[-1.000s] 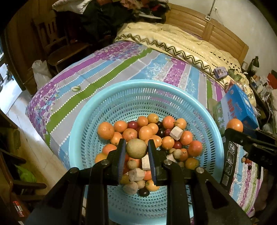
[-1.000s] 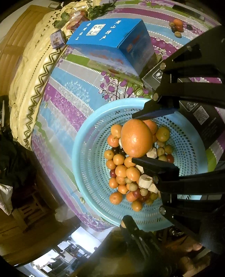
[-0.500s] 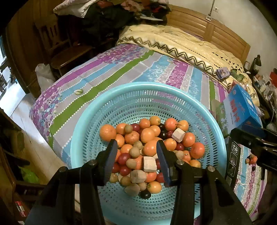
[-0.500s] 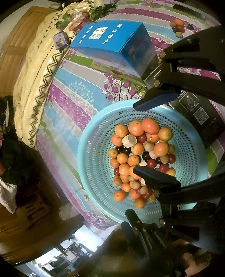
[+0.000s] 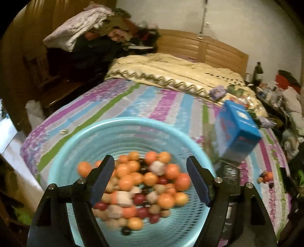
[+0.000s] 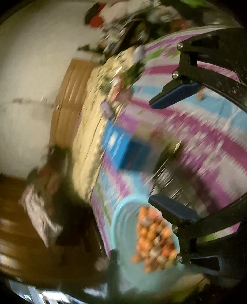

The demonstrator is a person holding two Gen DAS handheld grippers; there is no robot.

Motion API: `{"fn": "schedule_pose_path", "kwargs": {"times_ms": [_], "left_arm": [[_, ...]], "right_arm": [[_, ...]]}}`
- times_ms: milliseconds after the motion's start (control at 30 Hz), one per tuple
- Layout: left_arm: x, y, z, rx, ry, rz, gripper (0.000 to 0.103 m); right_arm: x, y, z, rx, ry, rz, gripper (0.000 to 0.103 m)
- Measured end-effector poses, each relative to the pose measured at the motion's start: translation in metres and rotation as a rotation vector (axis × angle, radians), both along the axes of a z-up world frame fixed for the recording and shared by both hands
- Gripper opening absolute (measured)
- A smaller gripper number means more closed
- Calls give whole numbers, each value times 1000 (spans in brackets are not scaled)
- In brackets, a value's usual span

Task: Organize fruits
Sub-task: 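Move both open tools back toward the fruits on the bed, then grasp a dark plum with the right tool while the left tool grasps a yellowish fruit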

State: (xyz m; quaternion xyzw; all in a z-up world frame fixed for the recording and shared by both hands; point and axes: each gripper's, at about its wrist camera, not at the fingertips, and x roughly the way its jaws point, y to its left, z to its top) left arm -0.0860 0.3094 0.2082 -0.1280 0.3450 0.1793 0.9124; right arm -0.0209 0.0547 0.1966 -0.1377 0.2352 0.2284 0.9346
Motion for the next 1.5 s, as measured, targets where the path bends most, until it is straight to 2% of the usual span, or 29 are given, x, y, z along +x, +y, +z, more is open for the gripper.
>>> {"fn": "schedule_pose_path", "kwargs": {"times_ms": [167,333,500,700,767,800,833,867,933,1000,1100,1267,1433,1467,1500], "left_arm": [[9,-45,6,24,-76,-59,89],[19,-91,14,45,-103,-161,90],[30,-146,20,50,-121,-298,91],[56,-228,-6,-1,-37,-515,91],[69,-251,-27,-35,10,-572,91],[75,-260,-37,-55,31,-591,91],[84,-267,-50,-78,56,-608,91],[91,-274,-61,-89,74,-609,91],[111,-282,-84,-123,106,-613,88],[126,-288,-100,-143,120,-616,78],[145,-295,-127,-149,143,-622,77],[166,-302,-150,-160,170,-619,77],[178,-316,-166,-146,173,-646,77],[180,-320,-167,-144,170,-657,77],[182,-326,-168,-137,165,-676,77]], "right_arm": [[-3,-77,-27,39,99,-157,91],[-8,-123,-42,59,141,-235,91],[-2,-149,-51,89,166,-268,92],[16,-174,-70,98,225,-287,91],[27,-183,-80,94,254,-292,82],[33,-188,-85,96,273,-293,68],[45,-192,-91,96,311,-288,59],[52,-195,-96,97,332,-288,56],[69,-201,-105,86,353,-287,55],[88,-208,-115,80,374,-283,56],[112,-215,-131,60,407,-265,56],[135,-214,-150,33,442,-220,56],[143,-206,-158,4,452,-210,42],[143,-204,-158,-8,446,-218,38],[142,-204,-157,-16,445,-226,27]]}}
